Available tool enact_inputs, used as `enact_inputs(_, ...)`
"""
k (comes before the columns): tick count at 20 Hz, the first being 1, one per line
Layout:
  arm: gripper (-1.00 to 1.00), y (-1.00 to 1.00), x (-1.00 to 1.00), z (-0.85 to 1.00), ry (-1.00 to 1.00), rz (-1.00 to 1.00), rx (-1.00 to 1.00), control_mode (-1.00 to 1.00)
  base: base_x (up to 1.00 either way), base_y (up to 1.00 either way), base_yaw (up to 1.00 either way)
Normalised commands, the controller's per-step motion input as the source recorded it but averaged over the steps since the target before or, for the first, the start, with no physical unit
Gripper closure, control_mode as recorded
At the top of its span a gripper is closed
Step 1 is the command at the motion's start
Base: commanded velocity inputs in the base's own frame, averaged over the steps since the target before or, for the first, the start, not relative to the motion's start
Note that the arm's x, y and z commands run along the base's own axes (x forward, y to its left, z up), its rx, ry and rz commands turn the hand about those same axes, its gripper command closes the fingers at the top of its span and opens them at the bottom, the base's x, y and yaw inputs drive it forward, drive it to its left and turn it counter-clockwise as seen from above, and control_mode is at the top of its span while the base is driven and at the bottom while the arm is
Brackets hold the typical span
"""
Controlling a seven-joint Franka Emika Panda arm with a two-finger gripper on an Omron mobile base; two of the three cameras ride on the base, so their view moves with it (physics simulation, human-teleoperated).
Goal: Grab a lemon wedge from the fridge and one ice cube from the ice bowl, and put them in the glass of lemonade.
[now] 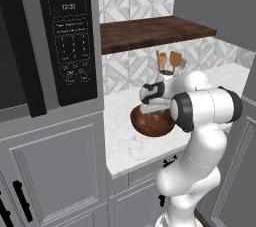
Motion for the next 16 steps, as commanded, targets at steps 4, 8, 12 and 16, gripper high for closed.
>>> enact_inputs(4, -1.0, 0.0, 0.24, 0.0, 0.0, 0.0, 0.0, -1.0, 0.0, 0.0, 0.0)
enact_inputs(8, -1.0, 0.0, 0.04, -0.18, 0.0, 0.0, 0.0, -1.0, 0.0, 0.0, 0.0)
enact_inputs(12, -1.0, 0.0, 0.0, -0.25, 0.0, 0.0, -0.01, -1.0, 0.0, 0.0, 0.0)
enact_inputs(16, -1.0, 0.0, 0.04, -0.16, 0.0, 0.0, -0.01, -1.0, 0.0, 0.0, 0.0)
